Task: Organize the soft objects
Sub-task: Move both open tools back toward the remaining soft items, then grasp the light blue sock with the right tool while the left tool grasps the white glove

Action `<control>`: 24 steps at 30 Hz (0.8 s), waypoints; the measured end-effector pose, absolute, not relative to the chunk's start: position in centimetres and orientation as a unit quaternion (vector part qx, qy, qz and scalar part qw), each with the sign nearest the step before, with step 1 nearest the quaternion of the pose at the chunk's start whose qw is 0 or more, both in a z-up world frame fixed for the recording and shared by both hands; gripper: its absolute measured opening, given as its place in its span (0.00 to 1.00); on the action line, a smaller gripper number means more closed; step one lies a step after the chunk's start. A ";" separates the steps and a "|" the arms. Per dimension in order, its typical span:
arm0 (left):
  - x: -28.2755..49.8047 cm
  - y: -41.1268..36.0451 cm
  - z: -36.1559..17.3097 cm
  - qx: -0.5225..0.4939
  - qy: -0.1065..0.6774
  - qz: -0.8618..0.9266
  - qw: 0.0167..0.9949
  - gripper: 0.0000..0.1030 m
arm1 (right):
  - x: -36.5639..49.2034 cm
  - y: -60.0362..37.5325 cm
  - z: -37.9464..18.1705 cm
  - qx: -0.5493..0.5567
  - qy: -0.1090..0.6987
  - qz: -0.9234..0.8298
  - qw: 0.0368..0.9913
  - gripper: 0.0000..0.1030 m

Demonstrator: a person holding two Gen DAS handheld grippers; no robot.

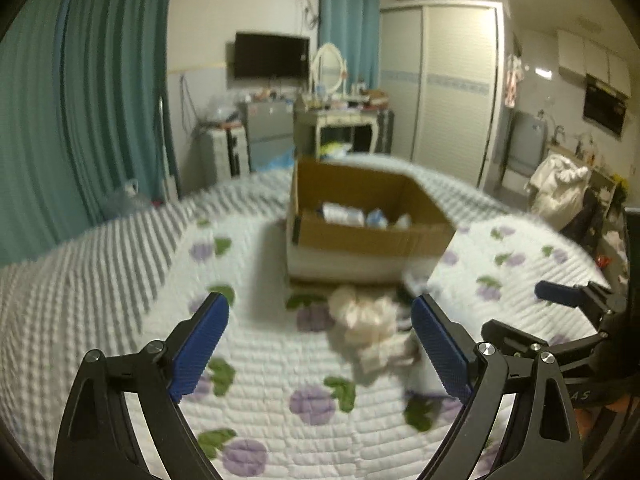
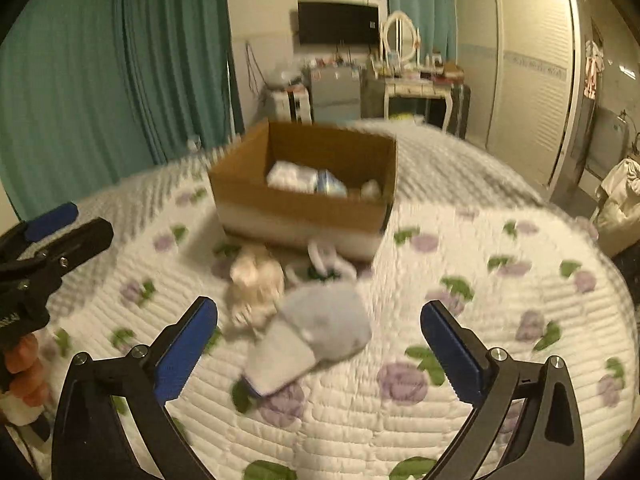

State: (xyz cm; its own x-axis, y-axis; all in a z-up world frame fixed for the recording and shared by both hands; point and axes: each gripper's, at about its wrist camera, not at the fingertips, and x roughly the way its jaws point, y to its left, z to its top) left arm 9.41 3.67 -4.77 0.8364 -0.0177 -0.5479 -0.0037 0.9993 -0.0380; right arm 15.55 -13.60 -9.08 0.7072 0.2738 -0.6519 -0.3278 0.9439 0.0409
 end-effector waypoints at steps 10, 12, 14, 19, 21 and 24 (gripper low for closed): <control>12.0 4.0 -11.4 -0.015 0.344 0.009 0.939 0.91 | 21.0 -12.4 -15.4 -0.033 0.385 0.144 0.911 0.95; 12.3 4.0 -11.9 -0.011 0.347 0.016 0.938 0.91 | 21.7 -12.1 -16.2 -0.029 0.392 0.148 0.908 0.93; 12.4 3.9 -12.4 -0.014 0.353 0.016 0.936 0.90 | 22.1 -12.1 -17.2 -0.027 0.402 0.150 0.903 0.83; 12.1 2.9 -13.2 -0.006 0.367 0.009 0.930 0.90 | 21.6 -12.4 -17.7 -0.017 0.400 0.157 0.903 0.68; 11.9 2.4 -13.2 -0.005 0.368 0.001 0.930 0.90 | 21.1 -12.9 -17.1 -0.011 0.394 0.163 0.904 0.64; 11.9 1.4 -13.1 -0.009 0.372 -0.008 0.928 0.90 | 19.7 -14.4 -15.4 0.006 0.374 0.174 0.911 0.62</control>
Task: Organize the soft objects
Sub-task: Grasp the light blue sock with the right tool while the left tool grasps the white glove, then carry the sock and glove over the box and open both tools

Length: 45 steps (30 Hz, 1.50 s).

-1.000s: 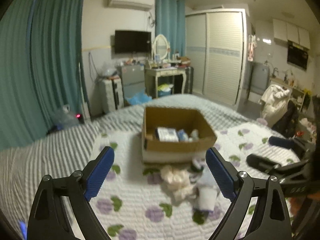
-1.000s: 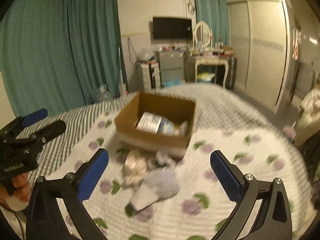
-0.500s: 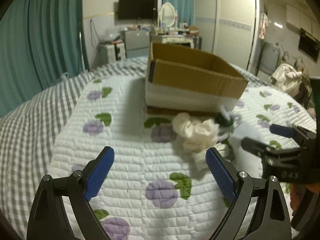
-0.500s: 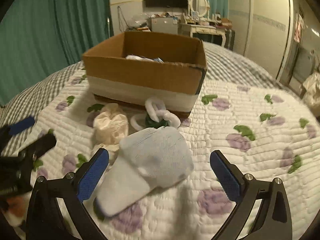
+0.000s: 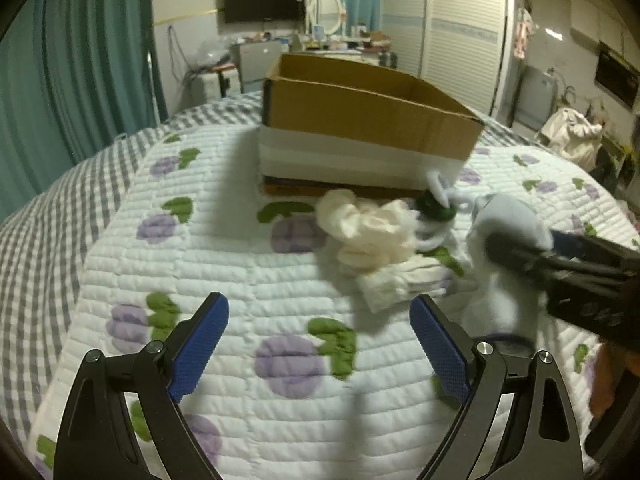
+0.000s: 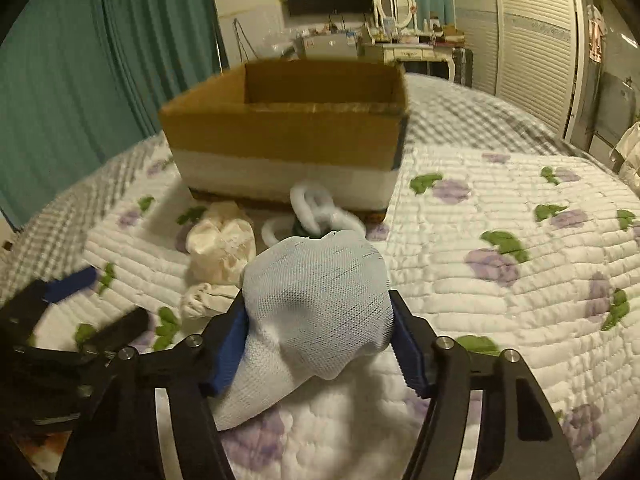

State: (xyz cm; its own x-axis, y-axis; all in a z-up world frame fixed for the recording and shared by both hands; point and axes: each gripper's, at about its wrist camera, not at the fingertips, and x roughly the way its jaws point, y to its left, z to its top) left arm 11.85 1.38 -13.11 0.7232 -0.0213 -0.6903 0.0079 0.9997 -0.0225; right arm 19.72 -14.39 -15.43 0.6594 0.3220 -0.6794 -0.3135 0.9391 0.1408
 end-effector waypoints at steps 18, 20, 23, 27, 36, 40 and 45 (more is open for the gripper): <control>16.7 -2.4 -16.1 -0.027 0.410 -0.064 0.909 0.58 | 20.6 -20.9 -14.9 0.020 0.363 0.101 0.926 0.62; 16.6 -2.3 -16.4 -0.028 0.406 -0.065 0.911 0.58 | 20.8 -20.5 -15.1 0.018 0.364 0.099 0.926 0.62; 16.0 -2.2 -16.1 -0.029 0.399 -0.073 0.914 0.57 | 20.8 -20.0 -15.5 0.019 0.366 0.104 0.925 0.62; 14.6 -1.9 -15.3 -0.029 0.394 -0.074 0.915 0.56 | 20.2 -19.4 -15.1 0.014 0.362 0.106 0.926 0.62; 11.2 -2.2 -11.9 -0.024 0.378 -0.077 0.922 0.56 | 16.8 -17.9 -11.7 -0.002 0.330 0.126 0.936 0.61; 10.0 -2.1 -9.4 -0.026 0.362 -0.076 0.929 0.56 | 15.4 -17.7 -9.8 0.000 0.318 0.141 0.938 0.61; 9.4 -1.2 -5.3 -0.024 0.333 -0.067 0.940 0.56 | 14.1 -17.4 -5.3 -0.008 0.282 0.155 0.947 0.61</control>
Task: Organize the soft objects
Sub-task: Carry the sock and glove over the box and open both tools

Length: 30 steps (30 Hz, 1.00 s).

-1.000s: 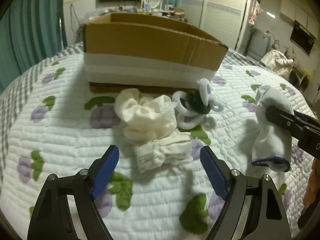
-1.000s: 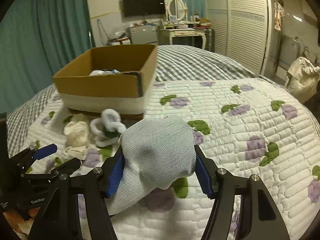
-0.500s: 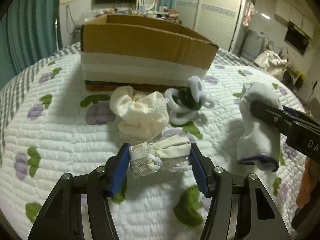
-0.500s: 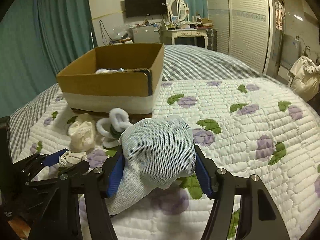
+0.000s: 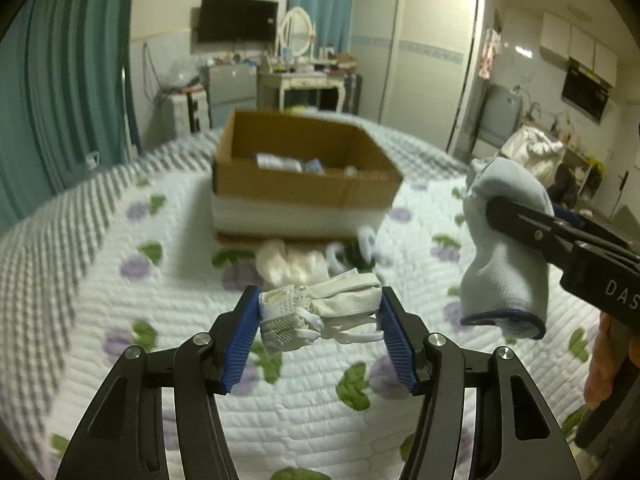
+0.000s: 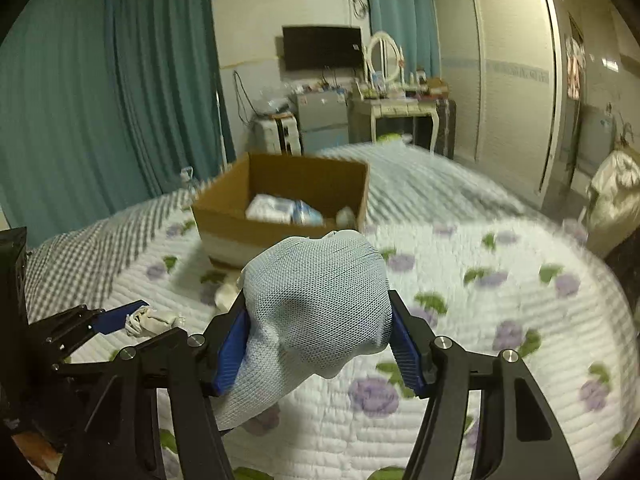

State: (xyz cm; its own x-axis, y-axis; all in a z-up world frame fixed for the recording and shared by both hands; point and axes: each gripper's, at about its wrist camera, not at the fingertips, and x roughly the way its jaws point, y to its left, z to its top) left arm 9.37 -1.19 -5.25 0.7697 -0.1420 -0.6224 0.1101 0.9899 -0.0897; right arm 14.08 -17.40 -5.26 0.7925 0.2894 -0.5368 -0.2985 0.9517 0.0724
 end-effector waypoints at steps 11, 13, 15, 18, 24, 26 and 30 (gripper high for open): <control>13.4 0.1 3.6 -0.013 0.262 -0.051 0.964 0.56 | 17.4 -16.2 6.2 -0.045 0.200 0.193 0.960 0.61; 15.4 0.0 4.6 -0.006 0.252 -0.044 0.967 0.56 | 19.0 -15.5 7.4 -0.053 0.194 0.197 0.960 0.61; 17.2 -0.2 5.1 -0.001 0.243 -0.039 0.969 0.56 | 21.1 -14.8 8.2 -0.060 0.188 0.195 0.961 0.61; 20.5 -0.4 5.0 0.012 0.240 -0.038 0.970 0.56 | 23.9 -13.9 7.8 -0.076 0.185 0.189 0.961 0.61; 26.2 -0.3 2.1 0.060 0.241 -0.027 0.968 0.56 | 30.4 -13.8 4.0 -0.060 0.201 0.191 0.959 0.61; 28.2 0.0 0.5 0.062 0.253 -0.023 0.965 0.56 | 33.1 -13.7 1.9 -0.052 0.217 0.194 0.955 0.61; 31.8 0.4 -3.0 0.067 0.274 -0.019 0.959 0.56 | 37.0 -13.3 -1.4 -0.059 0.233 0.191 0.952 0.61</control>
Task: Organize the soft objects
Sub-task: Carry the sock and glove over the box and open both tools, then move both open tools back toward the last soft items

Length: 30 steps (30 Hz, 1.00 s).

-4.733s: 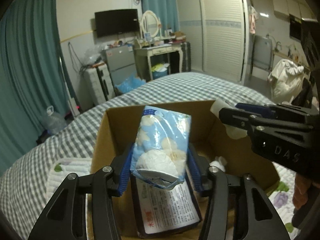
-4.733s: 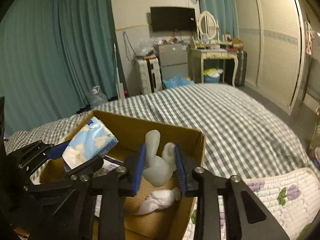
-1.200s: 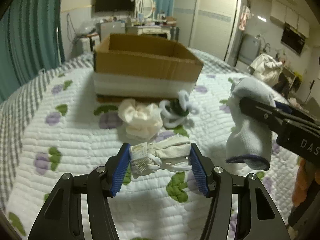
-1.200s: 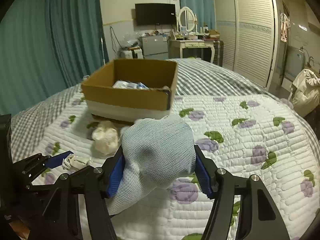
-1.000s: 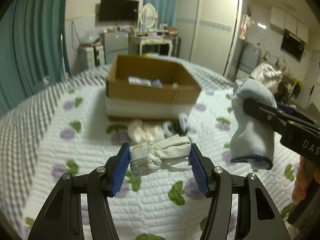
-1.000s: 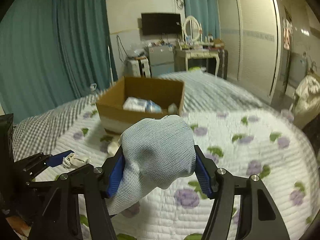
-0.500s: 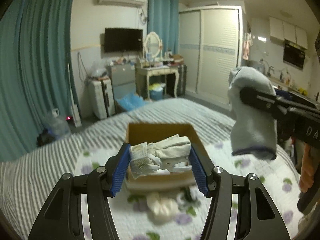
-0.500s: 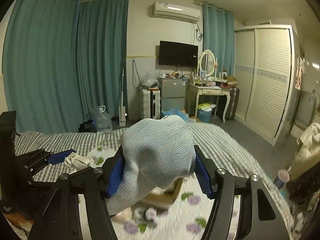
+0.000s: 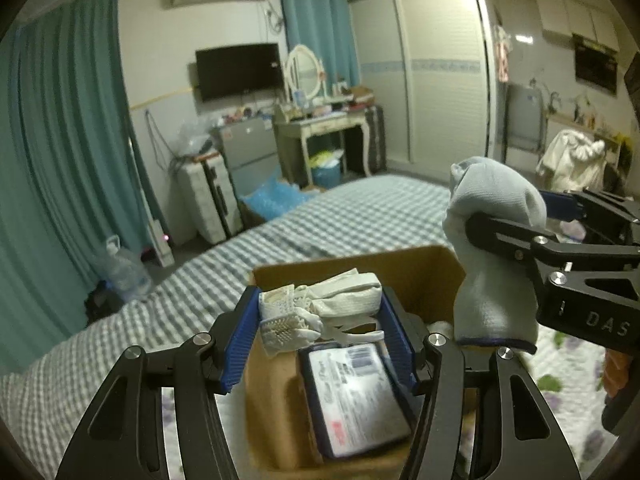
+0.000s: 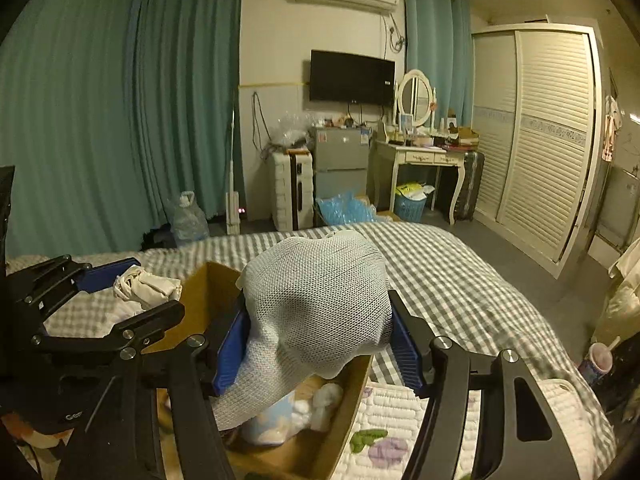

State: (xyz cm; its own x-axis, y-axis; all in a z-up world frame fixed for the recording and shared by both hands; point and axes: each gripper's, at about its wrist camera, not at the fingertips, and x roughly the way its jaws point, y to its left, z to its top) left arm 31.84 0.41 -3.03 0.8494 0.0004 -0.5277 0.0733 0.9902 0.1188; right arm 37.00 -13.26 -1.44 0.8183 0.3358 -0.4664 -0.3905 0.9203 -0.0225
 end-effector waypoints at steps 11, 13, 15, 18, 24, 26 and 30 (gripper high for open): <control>33.2 -0.3 -5.1 0.049 0.301 -0.005 0.952 0.63 | 40.5 -13.0 -6.9 -0.047 0.277 0.209 0.937 0.67; 32.5 -0.8 -4.4 0.059 0.291 0.008 0.955 0.83 | 39.9 -13.5 -6.4 -0.042 0.268 0.203 0.941 0.76; 31.8 -1.0 -3.3 0.071 0.282 0.023 0.957 0.84 | 39.0 -14.3 -5.4 -0.036 0.254 0.198 0.946 0.83; 30.3 -1.0 -1.0 0.071 0.272 0.030 0.959 0.84 | 37.4 -15.2 -3.0 -0.034 0.237 0.188 0.953 0.83; 24.6 -0.4 5.3 0.062 0.233 0.035 0.970 0.84 | 31.7 -17.5 4.0 -0.038 0.205 0.176 0.962 0.89; 22.4 -0.4 7.3 0.062 0.217 0.036 0.974 0.88 | 29.2 -17.9 6.2 -0.046 0.193 0.171 0.965 0.93; 17.1 -0.1 10.8 0.045 0.182 0.014 0.982 0.90 | 24.7 -18.6 10.0 -0.061 0.186 0.169 0.966 0.93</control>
State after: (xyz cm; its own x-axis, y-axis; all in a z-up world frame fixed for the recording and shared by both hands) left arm 17.11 -0.12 10.80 0.9337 0.0437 -0.3555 -0.0108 0.9955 0.0942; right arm 24.67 -18.59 9.98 0.8731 0.3044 -0.3807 -0.3497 0.9353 -0.0544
